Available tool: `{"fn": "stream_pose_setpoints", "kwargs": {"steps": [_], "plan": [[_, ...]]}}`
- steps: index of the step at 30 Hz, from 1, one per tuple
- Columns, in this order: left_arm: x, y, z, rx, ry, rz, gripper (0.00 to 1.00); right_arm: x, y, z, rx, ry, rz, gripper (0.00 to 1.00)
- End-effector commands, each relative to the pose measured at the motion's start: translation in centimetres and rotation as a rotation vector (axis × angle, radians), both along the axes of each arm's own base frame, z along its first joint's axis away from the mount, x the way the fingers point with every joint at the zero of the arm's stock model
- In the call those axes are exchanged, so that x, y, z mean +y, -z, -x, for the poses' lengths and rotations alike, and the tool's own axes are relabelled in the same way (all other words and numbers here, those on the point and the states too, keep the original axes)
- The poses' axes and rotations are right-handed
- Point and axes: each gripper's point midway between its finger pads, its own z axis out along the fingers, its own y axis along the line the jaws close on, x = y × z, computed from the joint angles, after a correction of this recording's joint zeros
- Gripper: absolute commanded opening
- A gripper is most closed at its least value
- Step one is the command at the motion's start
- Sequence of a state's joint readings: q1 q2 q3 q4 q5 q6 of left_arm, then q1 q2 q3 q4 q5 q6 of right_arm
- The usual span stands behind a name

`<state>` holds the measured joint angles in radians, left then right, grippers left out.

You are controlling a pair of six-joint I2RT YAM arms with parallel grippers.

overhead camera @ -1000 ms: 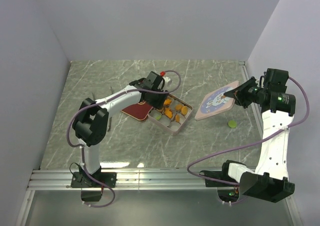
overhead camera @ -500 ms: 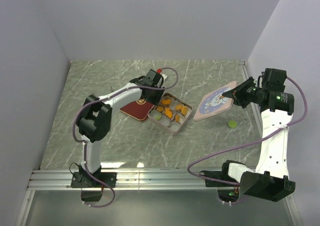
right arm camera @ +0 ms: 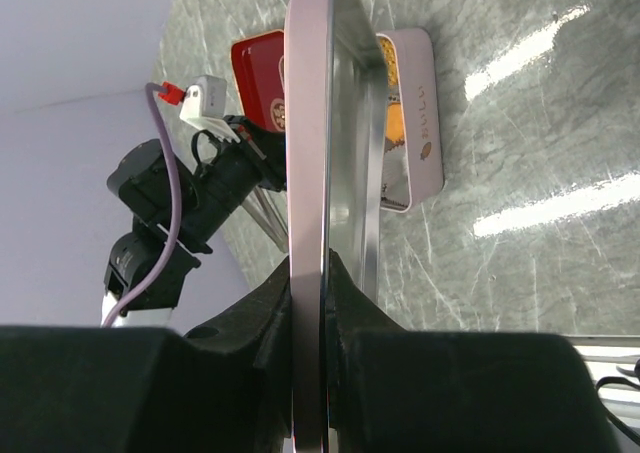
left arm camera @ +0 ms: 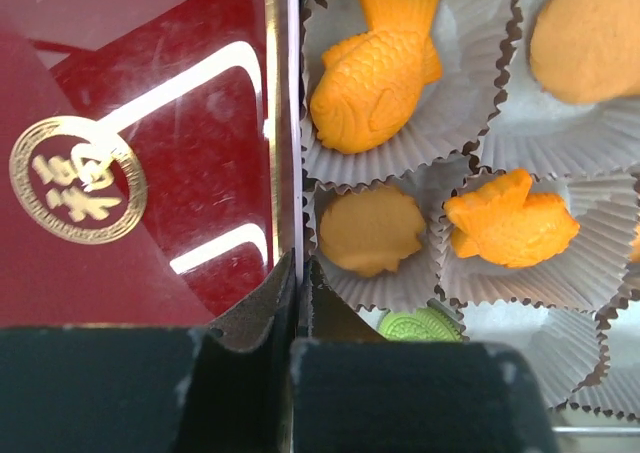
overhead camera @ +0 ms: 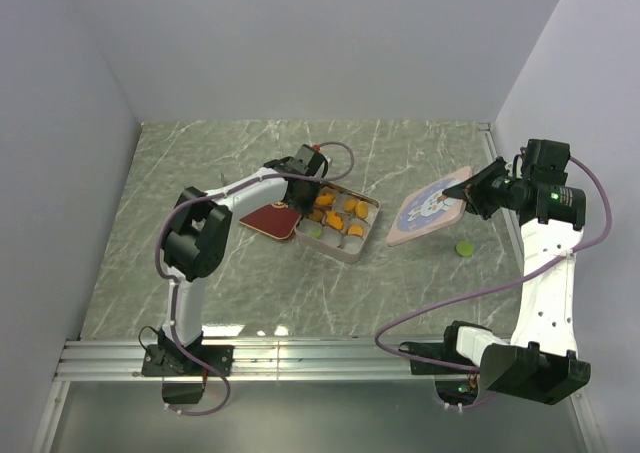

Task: Pack the cookies

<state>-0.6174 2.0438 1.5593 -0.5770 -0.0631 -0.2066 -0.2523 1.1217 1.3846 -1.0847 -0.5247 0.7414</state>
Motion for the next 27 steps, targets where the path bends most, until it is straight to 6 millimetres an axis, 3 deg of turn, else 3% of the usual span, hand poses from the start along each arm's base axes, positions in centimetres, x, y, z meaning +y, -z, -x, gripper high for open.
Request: {"fn": "stream_pose_setpoints", "kwargs": {"steps": [1,7,13,21,24,25,27], "plan": [[2.3,-1.0,0.4,0.001,-0.083,-0.052,0.02,0.5,-1.2,-0.3,-0.064,-0.025,0.000,0.00],[5.5,-0.8,2.9,0.055,-0.215,-0.141,0.01,1.2,-1.0,-0.9,-0.061,-0.052,-0.011,0.00],[8.3,0.5,6.9,0.145,-0.352,-0.173,0.01,2.5,-0.6,-1.7,-0.051,-0.106,-0.021,0.00],[6.8,0.7,10.0,0.254,-0.484,-0.011,0.02,4.8,-1.4,-3.0,-0.097,-0.202,-0.022,0.00],[5.6,0.7,10.1,0.276,-0.492,0.058,0.13,5.9,-2.0,-3.4,-0.137,-0.251,-0.033,0.00],[5.3,0.5,10.1,0.273,-0.492,0.071,0.25,6.2,-2.3,-3.4,-0.150,-0.270,-0.044,0.00],[4.8,0.0,9.8,0.272,-0.494,0.102,0.36,6.8,-2.2,-3.5,-0.170,-0.296,-0.053,0.00]]}}
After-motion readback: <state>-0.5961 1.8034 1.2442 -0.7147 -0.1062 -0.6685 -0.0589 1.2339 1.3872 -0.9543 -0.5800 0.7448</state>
